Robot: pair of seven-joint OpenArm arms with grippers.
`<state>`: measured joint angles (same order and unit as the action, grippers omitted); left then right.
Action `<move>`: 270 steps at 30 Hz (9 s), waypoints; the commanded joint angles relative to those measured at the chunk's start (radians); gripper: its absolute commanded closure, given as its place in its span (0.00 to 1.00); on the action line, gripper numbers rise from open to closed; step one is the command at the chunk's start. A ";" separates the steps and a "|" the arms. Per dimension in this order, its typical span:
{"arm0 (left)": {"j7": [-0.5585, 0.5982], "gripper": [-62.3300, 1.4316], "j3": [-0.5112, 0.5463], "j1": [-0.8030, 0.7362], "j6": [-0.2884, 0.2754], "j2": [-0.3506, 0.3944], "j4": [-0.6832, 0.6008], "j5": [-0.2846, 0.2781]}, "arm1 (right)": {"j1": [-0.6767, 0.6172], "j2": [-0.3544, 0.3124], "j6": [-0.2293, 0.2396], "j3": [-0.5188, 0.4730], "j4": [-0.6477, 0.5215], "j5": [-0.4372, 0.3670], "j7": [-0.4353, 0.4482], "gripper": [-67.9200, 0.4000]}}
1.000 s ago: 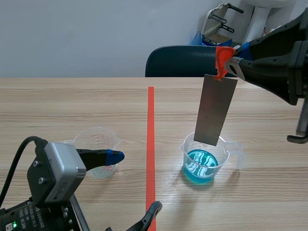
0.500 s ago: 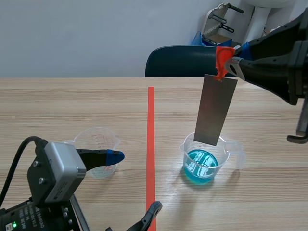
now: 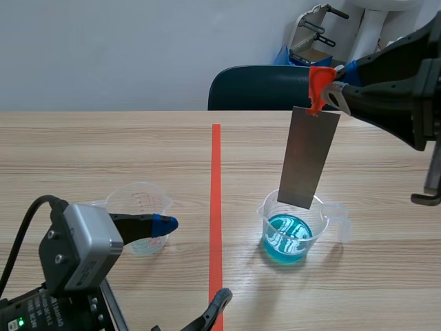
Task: Do the redox reaction experiment
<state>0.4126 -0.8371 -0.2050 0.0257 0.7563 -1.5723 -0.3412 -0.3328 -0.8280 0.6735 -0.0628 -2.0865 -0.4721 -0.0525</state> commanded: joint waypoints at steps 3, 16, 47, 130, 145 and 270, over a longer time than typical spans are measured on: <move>0.014 0.00 -0.001 0.000 -0.002 -0.008 -0.007 -0.002 | 0.011 -0.009 -0.006 -0.009 -0.016 -0.007 0.014 0.98; 0.014 0.00 -0.001 0.000 -0.002 -0.008 -0.007 -0.002 | 0.011 -0.008 -0.006 -0.009 -0.014 0.001 0.015 0.98; 0.014 0.00 -0.001 0.001 -0.002 -0.008 -0.007 -0.002 | 0.011 0.056 -0.007 0.101 0.277 0.258 0.384 0.98; 0.014 0.00 -0.001 0.001 -0.001 -0.011 -0.007 -0.002 | 0.103 0.091 -0.129 0.266 0.541 0.443 0.621 0.98; 0.014 0.00 -0.001 0.001 -0.001 -0.011 -0.007 -0.002 | 0.103 0.091 -0.129 0.266 0.541 0.443 0.621 0.98; 0.014 0.00 -0.001 0.001 -0.001 -0.011 -0.007 -0.002 | 0.103 0.091 -0.128 0.266 0.541 0.443 0.621 0.98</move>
<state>0.4126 -0.8371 -0.2050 0.0257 0.7559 -1.5723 -0.3412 -0.2440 -0.7258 0.5426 0.1989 -1.5417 -0.0292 0.5575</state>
